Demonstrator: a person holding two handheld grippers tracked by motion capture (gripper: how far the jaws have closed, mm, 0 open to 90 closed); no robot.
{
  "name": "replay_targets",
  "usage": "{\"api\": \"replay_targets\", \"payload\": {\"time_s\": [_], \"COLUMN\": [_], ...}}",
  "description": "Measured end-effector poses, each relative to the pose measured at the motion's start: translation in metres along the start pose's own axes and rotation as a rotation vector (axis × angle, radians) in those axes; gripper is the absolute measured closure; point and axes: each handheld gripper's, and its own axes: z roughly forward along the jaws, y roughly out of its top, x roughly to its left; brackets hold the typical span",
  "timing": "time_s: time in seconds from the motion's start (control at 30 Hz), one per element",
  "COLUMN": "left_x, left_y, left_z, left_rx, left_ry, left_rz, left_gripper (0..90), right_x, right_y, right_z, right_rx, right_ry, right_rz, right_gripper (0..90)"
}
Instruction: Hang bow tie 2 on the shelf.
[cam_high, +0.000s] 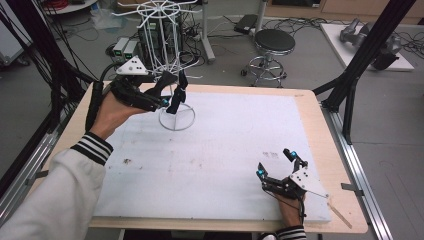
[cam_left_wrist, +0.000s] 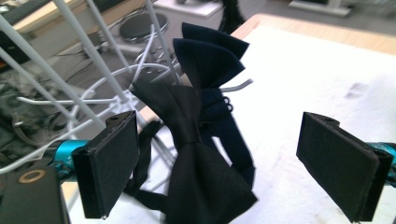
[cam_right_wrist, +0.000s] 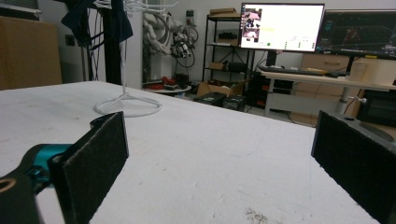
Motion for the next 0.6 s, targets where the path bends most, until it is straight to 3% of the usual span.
{"api": "replay_targets", "payload": {"time_s": [0.33,0.6], "left_x": [-0.002,0.003], "left_y": [-0.001,-0.013], "left_z": [-0.008,-0.044], "left_rx": [-0.042,-0.152], "left_ry": [0.002,0.009], "left_rz": [0.006,0.0], "left_gripper": [13.7,13.7], "right_x": [0.0,0.0], "right_y": [0.0,0.0], "right_z": [0.0,0.0], "right_rx": [-0.002,-0.003], "right_ry": [0.0,0.0], "right_rz": [0.0,0.009], "right_gripper": [3.1,3.2]}}
